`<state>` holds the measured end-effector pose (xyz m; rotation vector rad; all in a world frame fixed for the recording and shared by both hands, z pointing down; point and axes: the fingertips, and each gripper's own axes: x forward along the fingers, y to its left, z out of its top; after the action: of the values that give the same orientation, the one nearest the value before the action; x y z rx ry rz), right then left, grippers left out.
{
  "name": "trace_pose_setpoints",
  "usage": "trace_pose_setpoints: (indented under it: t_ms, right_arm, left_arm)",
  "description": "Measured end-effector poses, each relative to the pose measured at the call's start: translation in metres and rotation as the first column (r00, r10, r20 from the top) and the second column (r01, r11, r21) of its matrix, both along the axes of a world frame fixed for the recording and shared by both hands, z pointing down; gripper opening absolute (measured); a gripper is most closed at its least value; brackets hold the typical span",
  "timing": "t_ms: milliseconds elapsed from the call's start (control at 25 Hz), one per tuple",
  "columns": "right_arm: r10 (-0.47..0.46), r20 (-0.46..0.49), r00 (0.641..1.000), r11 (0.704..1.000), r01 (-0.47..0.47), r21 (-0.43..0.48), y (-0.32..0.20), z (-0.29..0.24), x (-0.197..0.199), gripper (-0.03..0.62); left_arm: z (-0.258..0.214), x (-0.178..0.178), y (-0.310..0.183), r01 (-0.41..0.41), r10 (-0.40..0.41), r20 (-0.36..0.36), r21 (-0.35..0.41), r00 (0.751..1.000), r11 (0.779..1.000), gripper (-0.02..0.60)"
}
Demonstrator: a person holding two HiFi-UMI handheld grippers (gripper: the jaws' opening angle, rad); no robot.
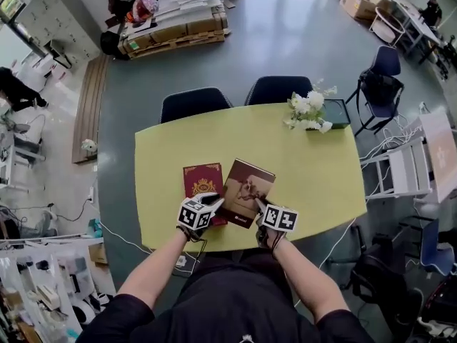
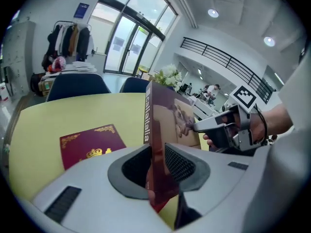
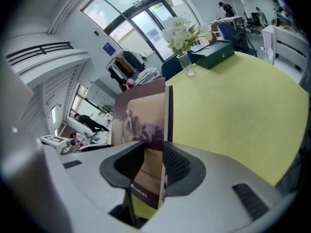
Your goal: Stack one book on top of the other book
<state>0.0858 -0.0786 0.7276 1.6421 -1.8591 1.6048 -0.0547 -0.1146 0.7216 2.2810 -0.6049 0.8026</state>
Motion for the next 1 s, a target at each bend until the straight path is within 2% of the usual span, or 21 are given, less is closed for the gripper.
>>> trace_pose_setpoints:
  t_ms: [240, 480, 760, 1000]
  right_arm:
    - [-0.163, -0.022, 0.986, 0.987, 0.163, 0.012, -0.024, -0.005, -0.074, 0.127]
    - [-0.229, -0.006, 0.973, 0.973, 0.229, 0.004, -0.031, 0.016, -0.13, 0.126]
    - [-0.264, 0.0, 0.964, 0.964, 0.264, -0.004, -0.041, 0.044, -0.161, 0.126]
    - [-0.265, -0.014, 0.964, 0.964, 0.264, -0.014, -0.047, 0.061, -0.169, 0.126]
  left_arm:
    - [-0.003, -0.08, 0.011, 0.182, -0.183, -0.016, -0.018, 0.983, 0.983, 0.098]
    - [0.021, -0.136, 0.026, 0.302, -0.302, 0.0, -0.052, 0.953, 0.952, 0.098]
    - [0.055, -0.165, 0.033, 0.382, -0.385, -0.007, -0.112, 0.923, 0.917, 0.098]
    - [0.071, -0.172, 0.034, 0.368, -0.369, 0.009, -0.128, 0.929, 0.921, 0.098]
